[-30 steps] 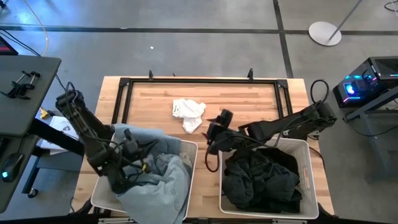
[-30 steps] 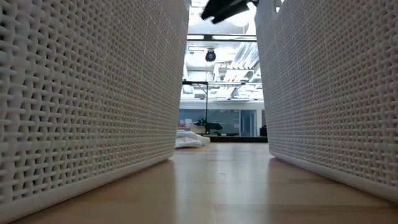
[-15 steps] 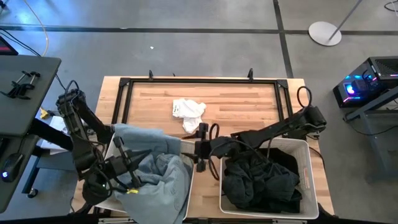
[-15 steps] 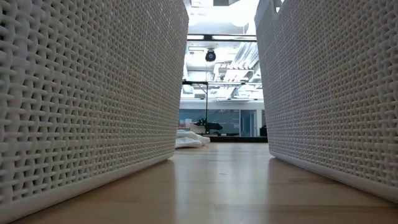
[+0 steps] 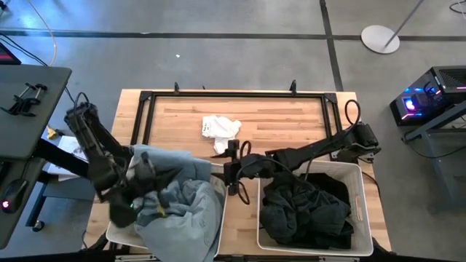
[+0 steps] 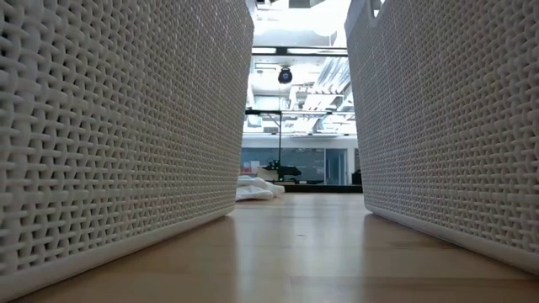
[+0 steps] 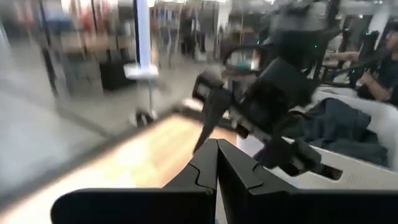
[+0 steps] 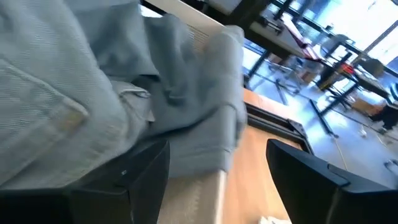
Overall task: Sort clothes
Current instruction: Put the blue pants into the left white laundry bin
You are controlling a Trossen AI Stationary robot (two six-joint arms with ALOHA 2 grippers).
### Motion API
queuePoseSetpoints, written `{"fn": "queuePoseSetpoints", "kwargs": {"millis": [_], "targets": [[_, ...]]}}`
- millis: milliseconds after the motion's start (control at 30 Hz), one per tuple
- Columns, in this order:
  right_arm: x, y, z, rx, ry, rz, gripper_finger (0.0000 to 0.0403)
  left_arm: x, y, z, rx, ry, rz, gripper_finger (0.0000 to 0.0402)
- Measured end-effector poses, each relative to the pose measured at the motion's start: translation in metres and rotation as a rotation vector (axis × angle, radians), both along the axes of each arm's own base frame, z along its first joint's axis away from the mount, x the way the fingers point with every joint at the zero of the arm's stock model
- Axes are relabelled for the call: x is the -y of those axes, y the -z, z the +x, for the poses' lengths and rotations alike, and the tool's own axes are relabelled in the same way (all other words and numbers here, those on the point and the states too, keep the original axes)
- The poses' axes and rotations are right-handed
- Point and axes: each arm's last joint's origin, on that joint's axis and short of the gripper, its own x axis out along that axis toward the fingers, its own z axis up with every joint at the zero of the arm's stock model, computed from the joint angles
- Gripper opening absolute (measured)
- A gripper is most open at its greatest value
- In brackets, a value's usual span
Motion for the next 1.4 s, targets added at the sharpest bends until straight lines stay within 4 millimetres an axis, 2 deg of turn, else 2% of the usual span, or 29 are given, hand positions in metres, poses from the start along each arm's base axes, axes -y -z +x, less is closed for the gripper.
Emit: {"fn": "queuePoseSetpoints", "kwargs": {"millis": [133,233,367,500,633,800,900,1033,1133,1200,1300,1400], "targets": [[0.007,0.003,-0.001,-0.024,0.135,-0.044,0.0259,-0.029,0.007,0.000,-0.126,0.009,-0.191,0.0002],[0.012,0.009,-0.005,-0.074,0.260,-0.178,0.0259,-0.045,0.016,-0.003,-0.233,-0.050,-0.291,0.0011],[0.015,0.015,-0.006,-0.122,0.342,-0.307,0.0259,-0.054,0.023,-0.006,-0.318,-0.122,-0.368,0.0034],[0.015,0.010,-0.006,-0.109,0.352,-0.341,0.0259,-0.055,0.025,-0.008,-0.332,-0.138,-0.387,0.0071],[0.011,0.007,-0.008,-0.108,0.349,-0.364,0.0259,-0.056,0.022,-0.009,-0.334,-0.124,-0.356,0.0118],[0.005,-0.021,-0.024,-0.040,0.339,-0.335,0.0259,-0.058,-0.007,-0.010,-0.349,-0.044,-0.263,0.0161],[0.000,-0.036,-0.036,-0.022,0.323,-0.322,0.0259,-0.063,-0.030,-0.009,-0.511,0.078,-0.162,0.0170],[-0.006,-0.052,-0.053,-0.002,0.308,-0.271,0.0259,-0.079,-0.050,-0.007,-0.836,0.268,-0.242,0.0171],[-0.009,-0.052,-0.065,-0.048,0.315,-0.220,0.0259,-0.082,-0.043,-0.011,-1.110,0.481,-0.123,0.0172],[-0.009,-0.046,-0.071,-0.101,0.334,-0.184,0.0259,-0.082,-0.036,-0.015,-1.243,0.531,-0.049,0.0172],[-0.009,-0.036,-0.079,-0.186,0.370,-0.149,0.0259,-0.084,-0.028,-0.012,-1.233,0.468,0.045,0.0172],[-0.010,-0.033,-0.081,-0.199,0.390,-0.124,0.0259,-0.086,-0.019,-0.009,-1.215,0.351,0.138,0.0172]]}}
